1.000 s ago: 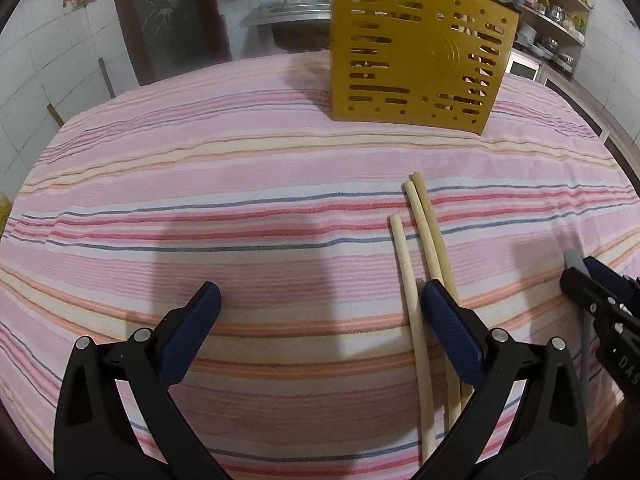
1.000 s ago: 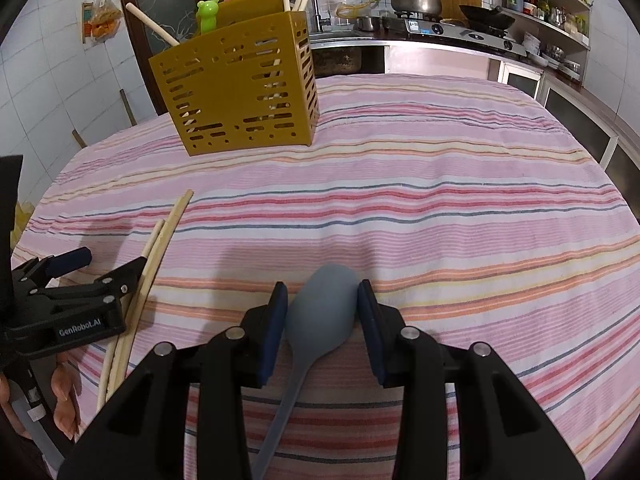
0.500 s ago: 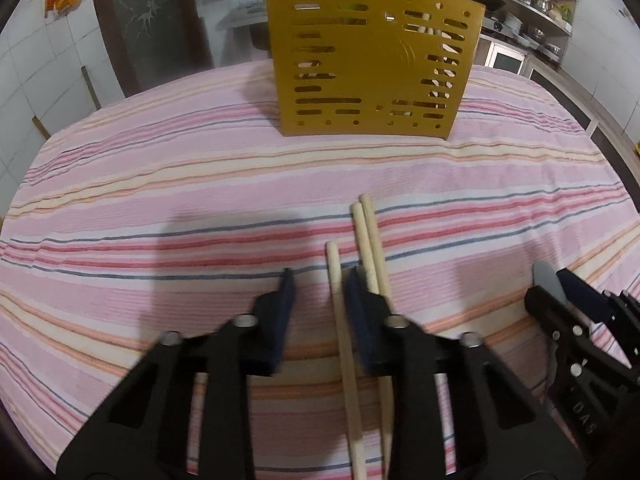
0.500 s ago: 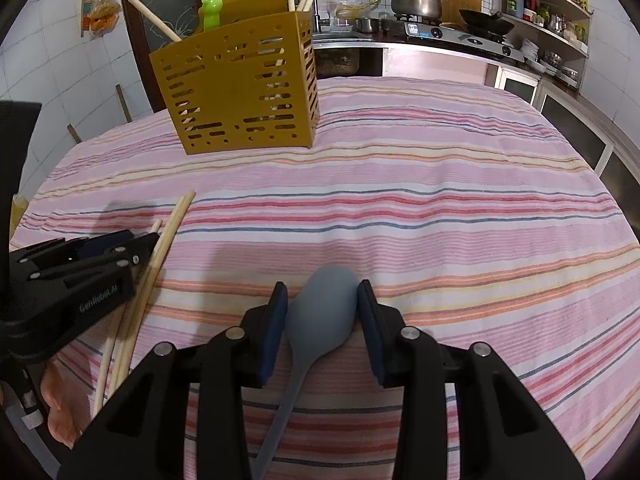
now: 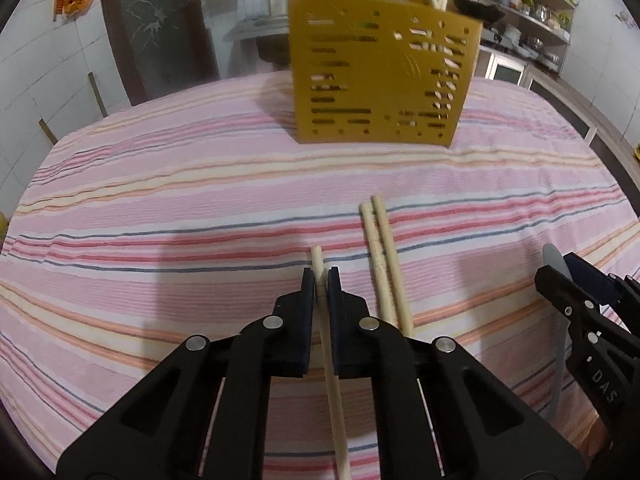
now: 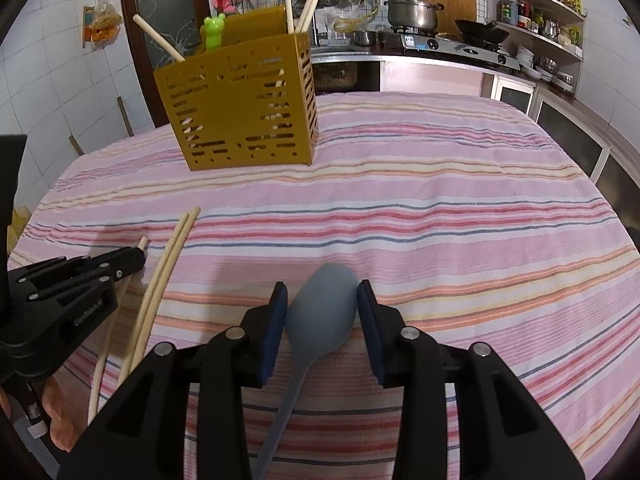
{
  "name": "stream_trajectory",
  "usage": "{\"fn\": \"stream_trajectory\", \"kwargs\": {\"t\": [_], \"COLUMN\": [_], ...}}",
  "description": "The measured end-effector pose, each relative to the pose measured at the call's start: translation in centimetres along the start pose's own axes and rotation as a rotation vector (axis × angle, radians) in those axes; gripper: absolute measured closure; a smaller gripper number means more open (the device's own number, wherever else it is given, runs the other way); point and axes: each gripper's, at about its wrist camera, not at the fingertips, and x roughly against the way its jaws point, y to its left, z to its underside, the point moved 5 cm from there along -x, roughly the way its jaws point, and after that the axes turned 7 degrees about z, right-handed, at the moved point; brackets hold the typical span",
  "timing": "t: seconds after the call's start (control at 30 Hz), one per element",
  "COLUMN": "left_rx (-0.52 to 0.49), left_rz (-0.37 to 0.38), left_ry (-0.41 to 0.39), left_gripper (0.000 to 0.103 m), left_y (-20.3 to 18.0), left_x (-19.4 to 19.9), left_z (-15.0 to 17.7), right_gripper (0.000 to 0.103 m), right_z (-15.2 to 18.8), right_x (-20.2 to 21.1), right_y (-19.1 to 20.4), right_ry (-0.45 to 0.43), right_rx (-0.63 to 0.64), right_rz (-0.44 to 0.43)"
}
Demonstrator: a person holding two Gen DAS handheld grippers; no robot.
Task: Organize utensils
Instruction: 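Hold the spoon in the right tool while the left tool grasps a chopstick, then lift the spoon with the right tool while the left tool lifts the chopstick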
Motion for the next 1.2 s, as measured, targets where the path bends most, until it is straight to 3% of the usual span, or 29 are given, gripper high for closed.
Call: {"fn": "stream_trajectory", "kwargs": {"t": [0.23, 0.67, 1.03, 1.07, 1.1, 1.2], "left_rx": [0.022, 0.001, -0.056, -0.056, -0.054, -0.048], "left_rz": [0.005, 0.047, 0.04, 0.04, 0.04, 0.055], "left_ry": [-0.078, -0.295, -0.454, -0.469, -0.476, -0.496], "left_gripper": [0.097, 0.098, 0.098, 0.098, 0.098, 0.098], "left_y": [2.0, 2.7, 3.0, 3.1, 3.2, 3.3], "left_x": [2.6, 10.0, 14.9, 15.4, 15.5, 16.3], "left_z": [-0.6, -2.2, -2.0, -2.0, -2.1, -2.6], "right_gripper": [0.066, 0.068, 0.069, 0.073, 0.096, 0.097], "right_z": [-0.6, -2.8, -3.4, -3.4, -3.5, -4.0], "right_x": [1.1, 6.7, 8.5, 8.7, 8.9, 9.6], "right_y": [-0.2, 0.1, 1.4, 1.5, 1.6, 1.9], "right_ry": [-0.063, -0.307, -0.377, -0.382, -0.385, -0.402], "right_rx": [-0.016, -0.009, 0.039, 0.043, 0.051, 0.07], "right_rz": [-0.007, 0.015, 0.032, 0.033, 0.034, 0.043]}}
